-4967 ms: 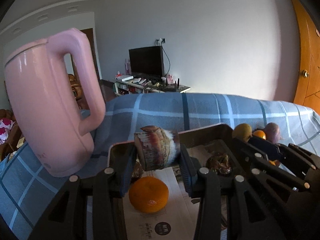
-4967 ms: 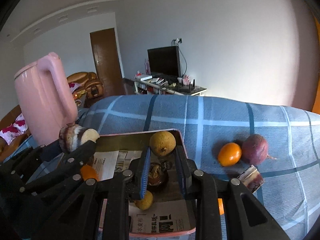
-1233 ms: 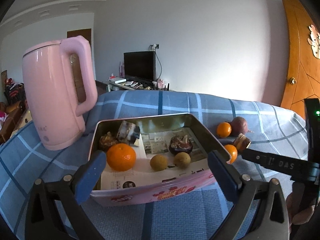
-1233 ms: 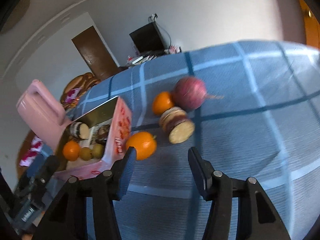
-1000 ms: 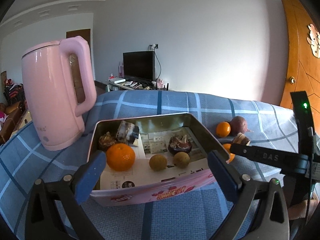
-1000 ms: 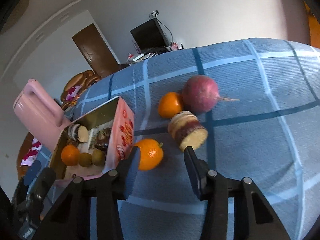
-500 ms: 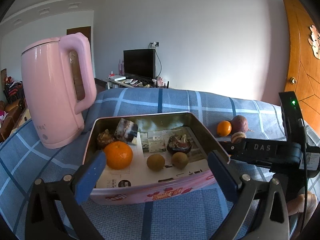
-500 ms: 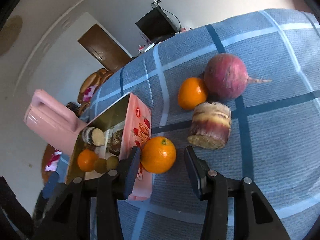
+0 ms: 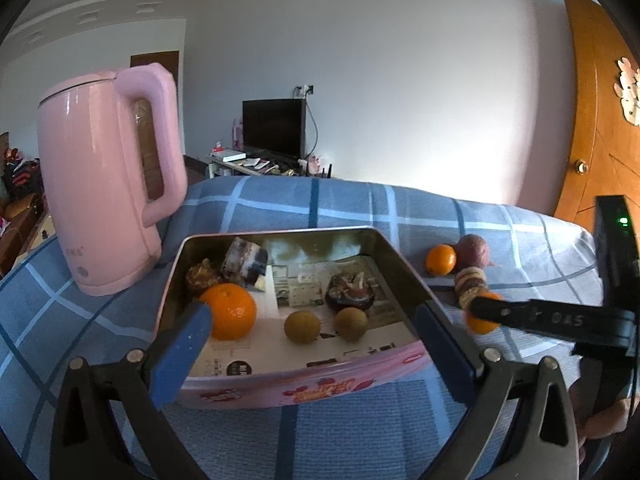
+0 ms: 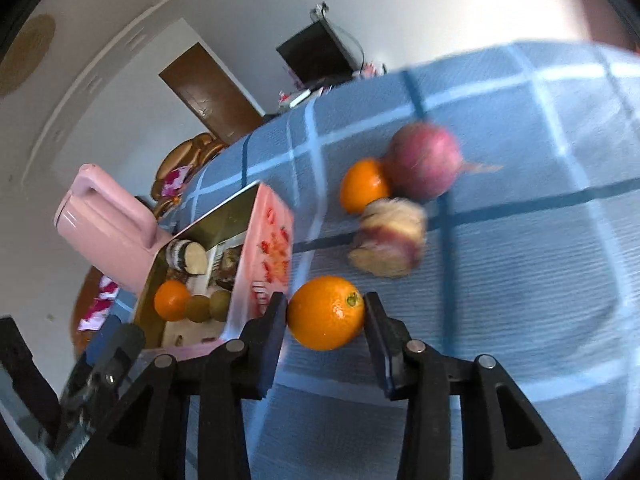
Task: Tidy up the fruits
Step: 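Grasp a large orange with the right gripper while the left grasps another sugarcane piece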
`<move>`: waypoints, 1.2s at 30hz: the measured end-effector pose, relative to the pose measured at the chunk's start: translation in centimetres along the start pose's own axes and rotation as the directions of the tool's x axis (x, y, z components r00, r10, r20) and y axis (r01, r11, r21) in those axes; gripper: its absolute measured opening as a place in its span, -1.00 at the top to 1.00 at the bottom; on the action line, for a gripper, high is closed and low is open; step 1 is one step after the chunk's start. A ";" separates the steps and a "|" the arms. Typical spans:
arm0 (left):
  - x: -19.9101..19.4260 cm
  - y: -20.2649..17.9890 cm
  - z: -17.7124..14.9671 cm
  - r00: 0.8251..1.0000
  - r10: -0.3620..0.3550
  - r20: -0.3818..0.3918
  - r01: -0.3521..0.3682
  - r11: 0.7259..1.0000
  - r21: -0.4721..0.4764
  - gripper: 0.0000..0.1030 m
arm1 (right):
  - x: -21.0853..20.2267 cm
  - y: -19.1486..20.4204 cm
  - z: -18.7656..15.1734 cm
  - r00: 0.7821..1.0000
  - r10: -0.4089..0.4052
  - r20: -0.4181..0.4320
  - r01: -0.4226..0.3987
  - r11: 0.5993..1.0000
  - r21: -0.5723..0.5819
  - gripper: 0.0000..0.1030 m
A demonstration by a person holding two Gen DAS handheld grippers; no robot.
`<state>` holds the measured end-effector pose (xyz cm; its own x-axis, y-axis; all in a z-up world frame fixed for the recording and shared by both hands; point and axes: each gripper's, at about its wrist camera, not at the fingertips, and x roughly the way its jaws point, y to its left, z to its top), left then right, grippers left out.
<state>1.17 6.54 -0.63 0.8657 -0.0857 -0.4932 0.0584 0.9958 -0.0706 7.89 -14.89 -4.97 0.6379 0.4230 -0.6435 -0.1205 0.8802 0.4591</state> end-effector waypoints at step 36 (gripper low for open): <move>11.1 -15.8 1.5 0.932 -0.161 -0.324 0.176 0.984 0.018 0.23 | -10.0 -7.1 3.7 0.881 -0.328 0.342 0.344 0.939 0.013 0.21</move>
<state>10.62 -10.07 -3.72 0.6368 -0.2509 -0.7291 0.2193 0.9654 -0.1407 5.16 -26.16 0.52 0.8615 0.0102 -0.5076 0.1168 0.9690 0.2177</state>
